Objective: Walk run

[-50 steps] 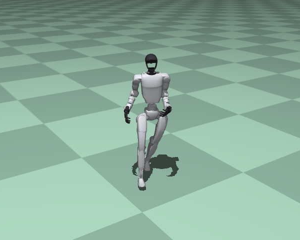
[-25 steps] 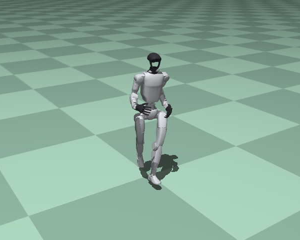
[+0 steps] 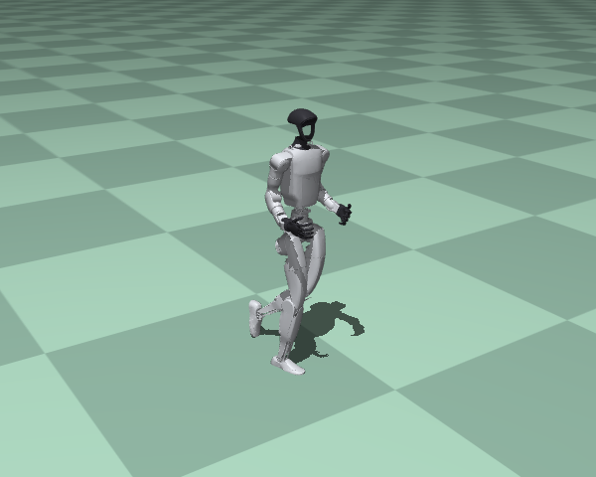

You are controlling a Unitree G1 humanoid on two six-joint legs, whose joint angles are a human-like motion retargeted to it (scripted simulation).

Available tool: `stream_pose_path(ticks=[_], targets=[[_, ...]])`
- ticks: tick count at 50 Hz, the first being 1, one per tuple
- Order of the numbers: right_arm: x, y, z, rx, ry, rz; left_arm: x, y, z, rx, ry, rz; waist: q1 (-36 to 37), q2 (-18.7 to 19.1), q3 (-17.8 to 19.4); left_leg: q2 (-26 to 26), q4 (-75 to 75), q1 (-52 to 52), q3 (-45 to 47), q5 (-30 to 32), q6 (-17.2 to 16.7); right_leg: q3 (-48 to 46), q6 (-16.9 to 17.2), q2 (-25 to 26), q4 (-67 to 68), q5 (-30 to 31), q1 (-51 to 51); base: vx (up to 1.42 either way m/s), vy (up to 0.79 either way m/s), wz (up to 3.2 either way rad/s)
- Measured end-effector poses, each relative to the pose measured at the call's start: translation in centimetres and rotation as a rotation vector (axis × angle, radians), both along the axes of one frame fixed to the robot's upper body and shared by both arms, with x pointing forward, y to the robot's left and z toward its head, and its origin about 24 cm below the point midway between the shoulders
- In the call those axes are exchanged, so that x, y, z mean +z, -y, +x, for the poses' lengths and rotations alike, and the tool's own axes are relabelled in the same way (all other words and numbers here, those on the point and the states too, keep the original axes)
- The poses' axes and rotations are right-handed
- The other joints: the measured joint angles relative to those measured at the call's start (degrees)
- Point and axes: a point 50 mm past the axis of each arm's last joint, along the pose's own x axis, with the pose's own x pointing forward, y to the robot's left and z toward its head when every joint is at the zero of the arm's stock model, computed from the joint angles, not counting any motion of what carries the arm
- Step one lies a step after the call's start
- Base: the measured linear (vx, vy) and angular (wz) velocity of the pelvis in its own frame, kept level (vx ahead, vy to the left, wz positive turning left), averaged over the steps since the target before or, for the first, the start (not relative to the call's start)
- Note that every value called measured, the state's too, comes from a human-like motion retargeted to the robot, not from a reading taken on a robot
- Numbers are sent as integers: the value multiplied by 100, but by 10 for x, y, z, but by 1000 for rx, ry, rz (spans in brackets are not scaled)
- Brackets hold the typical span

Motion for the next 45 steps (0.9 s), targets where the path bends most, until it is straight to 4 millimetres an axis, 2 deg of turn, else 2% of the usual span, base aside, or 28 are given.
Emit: stream_pose_path(ticks=[2, 3, 5, 7, 10, 13, 14, 15, 17, 19, 20, 22, 24, 26, 28, 30, 33, 35, 36, 37, 38, 39, 40, 41, 42, 43, 45], targets=[[8, 6, 23, 19, 64, 49, -5, 14, -3, -9, -22, 3, 346, -109, -183, 100, 662, -799, 270, -1102, 10, -240, -38, -102, -123, -242, 301, 113, -31, 48], [13, 1, 34, 70, 92, 60, -8, 15, -9, 16, -47, 4, 497, -198, -244, 115, 599, -978, 608, -1475, 33, -190, -174, -17, -266, -268, 503, 127, -23, -10], [29, -7, 51, 142, 170, 42, -14, 18, -23, 39, -84, 19, 663, -311, -234, -231, 320, -1529, 733, -2136, 41, -343, -252, -39, -592, -47, 928, 121, -14, 35], [49, -3, 65, 177, 249, -29, -18, 17, -35, 55, -115, 38, 858, -455, -172, -513, -469, -2019, 693, -2677, -125, -600, -154, -49, -926, 567, 1325, 126, -22, 77], [71, -1, 76, 242, 313, -154, -26, 14, -48, 58, -173, 48, 1334, -521, -87, -366, -2433, -2291, 997, -3146, -345, -875, -42, 250, -1278, 1654, 1877, 112, -34, 57], [78, 4, 76, 277, 306, -220, -30, 8, -49, 62, -195, 51, 1717, -343, 107, -534, -4532, -1937, 907, -3246, -792, -1322, 227, 730, -1390, 2749, 2600, 112, -37, 67], [78, 3, 77, 282, 305, -216, -29, 6, -46, 70, -189, 58, 1826, -348, 160, -578, -4837, -1840, 910, -3077, -641, -1312, 429, 772, -1289, 3104, 2789, 118, -41, 52], [78, 2, 78, 287, 307, -205, -27, 4, -44, 80, -178, 68, 1938, -376, 207, -565, -4989, -1779, 986, -2797, -336, -1192, 672, 777, -1136, 3458, 2948, 116, -106, 27], [74, -2, 83, 288, 303, -154, -21, -2, -34, 95, -140, 91, 2017, -753, 322, -345, -4466, -1634, 878, -3194, 41, -1122, 555, 697, 23, 4011, 2711, 144, -151, 71], [56, -1, 76, 294, 244, -115, -19, -6, -28, 103, -125, 91, 1766, -830, 215, -534, -3535, -1488, 503, -3854, 41, -1085, 351, 774, 1645, 4022, 2273, 191, -33, 191], [42, 0, 68, 303, 185, -103, -20, -7, -22, 107, -124, 76, 1667, -757, 91, -497, -3143, -1541, 119, -4060, 41, -1060, 174, 892, 2250, 4022, 1997, 166, 29, 142], [18, -17, 57, 352, 85, -67, -15, -14, -1, 141, -96, 52, 1474, -237, -135, 33, -2842, -1529, -133, -4318, 41, -1129, -143, 970, 2551, 3728, 1356, 113, 19, 39], [2, -18, 40, 345, 8, -57, -7, -6, 18, 140, -44, 45, 1582, 6, -208, 201, -2946, -1163, -169, -4470, 41, -1156, -711, 872, 2569, 3101, 937, 111, -3, 60], [-11, -13, 21, 328, -62, -55, 2, 1, 32, 143, 12, 40, 1459, 92, -181, 101, -3292, -775, -569, -4256, 41, -1180, -1048, 714, 2491, 2339, 407, 115, -20, 196], [-22, -6, -4, 304, -139, -43, 14, 8, 46, 128, 70, 28, 1123, 238, -148, 37, -3582, -453, -1151, -3761, 41, -1575, -1103, 271, 2003, 1615, -190, 118, -26, 316], [-30, -1, -26, 266, -202, -33, 22, 15, 53, 94, 107, 11, 582, 336, -167, -60, -3741, -168, -1701, -3197, 41, -1793, -823, 59, 1069, 1384, -539, 99, -19, 365], [-37, 0, -50, 220, -263, -13, 24, 14, 50, 83, 116, -12, -90, 255, -181, -240, -3912, 405, -1989, -2316, 41, -1034, -545, 180, -499, 942, -692, 129, -46, 273], [-37, -2, -54, 206, -265, -6, 24, 12, 47, 82, 111, -26, -341, 238, -123, -241, -3970, 766, -2021, -1827, 41, -309, 31, 180, -1118, 634, -673, 112, -40, 168], [-34, -2, -52, 200, -249, -17, 24, 12, 44, 77, 107, -34, -360, 225, -82, -261, -3900, 976, -1876, -1473, 41, -260, 342, 55, -1260, 594, -666, 119, -39, 121], [-30, -1, -47, 196, -231, -31, 23, 12, 41, 75, 104, -39, -368, 196, -51, -284, -3789, 1149, -1745, -1124, -12, -213, 474, -10, -1300, 735, -658, 129, -47, 95], [-25, -2, -40, 199, -207, -51, 23, 10, 38, 75, 101, -38, -351, 137, -41, -312, -3596, 1246, -1641, -784, -171, -170, 249, 47, -1138, 1237, -649, 119, -55, 61], [-21, -4, -31, 210, -181, -73, 21, 6, 33, 80, 96, -30, -306, 120, -66, -325, -3247, 1215, -1494, -368, -393, -195, 30, 106, -867, 1091, -593, 115, -64, 25], [-16, -8, -22, 225, -154, -96, 20, 1, 26, 86, 89, -17, -246, 124, -109, -329, -2821, 1120, -1324, 85, -645, -255, -184, 166, -540, 622, -513, 127, -72, 0], [-12, -12, -14, 225, -129, -103, 15, -4, 15, 78, 75, 2, -120, 265, -75, -88, -1781, 786, -1003, 199, -796, 365, -225, 666, -252, 259, -369, 131, -71, 2], [-7, -14, -3, 216, -98, -100, 10, -6, 7, 66, 59, 14, 12, 399, -40, 147, -818, 426, -763, 275, -904, 489, -245, 894, -10, -25, -242, 121, -57, 32], [-1, -13, 12, 187, -56, -79, 6, -2, 2, 47, 44, 12, 158, 517, -2, 366, -12, 14, -682, 275, -928, -380, -226, 578, 142, -148, -150, 99, -39, 55], [9, -18, 36, 195, 24, 7, -5, 9, -9, 79, -28, -24, 244, 197, -162, 13, 290, -590, -248, -225, -523, -597, -269, 130, -63, -283, 195, 93, -26, 54]])
